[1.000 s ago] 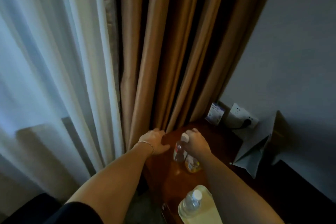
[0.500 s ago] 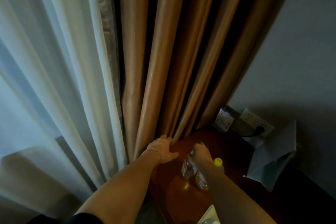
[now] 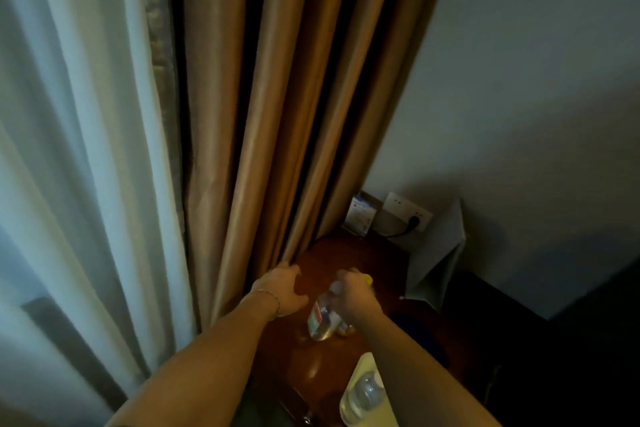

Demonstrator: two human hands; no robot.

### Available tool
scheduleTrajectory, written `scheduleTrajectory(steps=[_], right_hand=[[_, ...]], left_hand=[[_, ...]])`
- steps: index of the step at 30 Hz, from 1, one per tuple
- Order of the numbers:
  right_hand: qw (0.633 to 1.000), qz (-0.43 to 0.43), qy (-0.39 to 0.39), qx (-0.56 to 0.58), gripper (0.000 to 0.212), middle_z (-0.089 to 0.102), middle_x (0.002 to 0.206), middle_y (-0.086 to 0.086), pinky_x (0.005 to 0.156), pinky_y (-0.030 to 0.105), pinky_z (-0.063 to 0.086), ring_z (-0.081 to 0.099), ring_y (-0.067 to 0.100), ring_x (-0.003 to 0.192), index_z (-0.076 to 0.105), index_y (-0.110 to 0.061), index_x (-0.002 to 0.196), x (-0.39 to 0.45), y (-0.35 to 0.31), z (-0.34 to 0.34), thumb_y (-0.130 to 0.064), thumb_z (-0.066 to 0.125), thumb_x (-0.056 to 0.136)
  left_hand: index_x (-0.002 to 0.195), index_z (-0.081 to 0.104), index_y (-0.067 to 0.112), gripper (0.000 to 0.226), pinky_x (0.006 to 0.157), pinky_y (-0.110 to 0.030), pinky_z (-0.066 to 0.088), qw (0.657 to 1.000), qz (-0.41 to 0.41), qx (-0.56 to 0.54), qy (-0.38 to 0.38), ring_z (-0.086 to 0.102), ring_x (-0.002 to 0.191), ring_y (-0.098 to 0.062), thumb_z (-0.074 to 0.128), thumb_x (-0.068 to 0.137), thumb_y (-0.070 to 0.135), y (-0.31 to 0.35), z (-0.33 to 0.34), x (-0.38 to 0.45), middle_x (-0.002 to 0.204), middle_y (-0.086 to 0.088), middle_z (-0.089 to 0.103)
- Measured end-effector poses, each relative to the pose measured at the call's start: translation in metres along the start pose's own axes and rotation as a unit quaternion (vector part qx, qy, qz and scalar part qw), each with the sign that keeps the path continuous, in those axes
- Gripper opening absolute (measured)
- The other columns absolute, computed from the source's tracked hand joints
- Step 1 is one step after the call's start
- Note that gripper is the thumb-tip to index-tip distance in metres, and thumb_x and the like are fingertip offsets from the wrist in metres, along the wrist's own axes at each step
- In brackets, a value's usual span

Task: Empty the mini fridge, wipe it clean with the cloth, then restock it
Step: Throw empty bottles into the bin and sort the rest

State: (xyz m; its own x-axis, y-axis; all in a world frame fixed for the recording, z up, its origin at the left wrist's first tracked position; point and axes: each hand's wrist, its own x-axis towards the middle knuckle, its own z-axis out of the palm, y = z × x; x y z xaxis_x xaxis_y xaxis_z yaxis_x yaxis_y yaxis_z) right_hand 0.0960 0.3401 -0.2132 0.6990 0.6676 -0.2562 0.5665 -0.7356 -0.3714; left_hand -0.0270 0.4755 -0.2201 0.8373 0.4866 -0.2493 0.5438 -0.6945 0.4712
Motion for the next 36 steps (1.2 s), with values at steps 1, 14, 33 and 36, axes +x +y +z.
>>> scheduleTrajectory(steps=[1,14,33,36], right_hand=[[1.000,0.005,0.012,0.023,0.023,0.047,0.128,0.006,0.085,0.041,0.055,0.055,0.029,0.111,0.057,-0.018,0.101,-0.009,0.005,-0.007,-0.027,0.071,0.086],[0.966,0.058,0.209,0.141,0.028,0.069,0.109,0.008,0.078,0.035,0.058,0.067,0.020,0.093,0.067,-0.013,0.116,-0.202,0.099,-0.107,-0.022,0.067,0.089],[0.865,0.387,0.302,0.102,0.032,0.069,0.101,0.021,0.074,0.048,0.059,0.069,0.033,0.084,0.070,-0.003,0.106,-0.765,0.387,-0.069,-0.019,0.059,0.081],[0.823,0.461,0.318,0.099,0.027,0.071,0.100,0.012,0.077,0.038,0.058,0.068,0.027,0.089,0.074,-0.010,0.100,-0.850,0.421,-0.046,-0.023,0.062,0.080]], left_hand=[[0.142,0.043,0.022,0.063,0.090,-0.035,0.054,1.000,0.010,0.004,0.005,0.058,0.111,-0.020,0.063,0.088,0.048,0.007,0.000,-0.003,0.144,0.002,0.037],[0.131,0.052,0.023,0.060,0.094,-0.040,0.050,0.983,0.170,0.060,0.036,0.055,0.115,-0.024,0.066,0.081,0.053,0.191,0.009,-0.077,0.129,-0.003,0.045],[0.132,0.054,0.018,0.057,0.096,-0.039,0.048,0.831,0.519,0.115,-0.161,0.054,0.118,-0.025,0.065,0.085,0.050,0.547,0.315,-0.469,0.136,-0.004,0.050],[0.135,0.052,0.019,0.061,0.098,-0.038,0.048,0.789,0.566,0.125,-0.203,0.053,0.119,-0.025,0.065,0.085,0.051,0.584,0.361,-0.533,0.139,-0.004,0.049]])
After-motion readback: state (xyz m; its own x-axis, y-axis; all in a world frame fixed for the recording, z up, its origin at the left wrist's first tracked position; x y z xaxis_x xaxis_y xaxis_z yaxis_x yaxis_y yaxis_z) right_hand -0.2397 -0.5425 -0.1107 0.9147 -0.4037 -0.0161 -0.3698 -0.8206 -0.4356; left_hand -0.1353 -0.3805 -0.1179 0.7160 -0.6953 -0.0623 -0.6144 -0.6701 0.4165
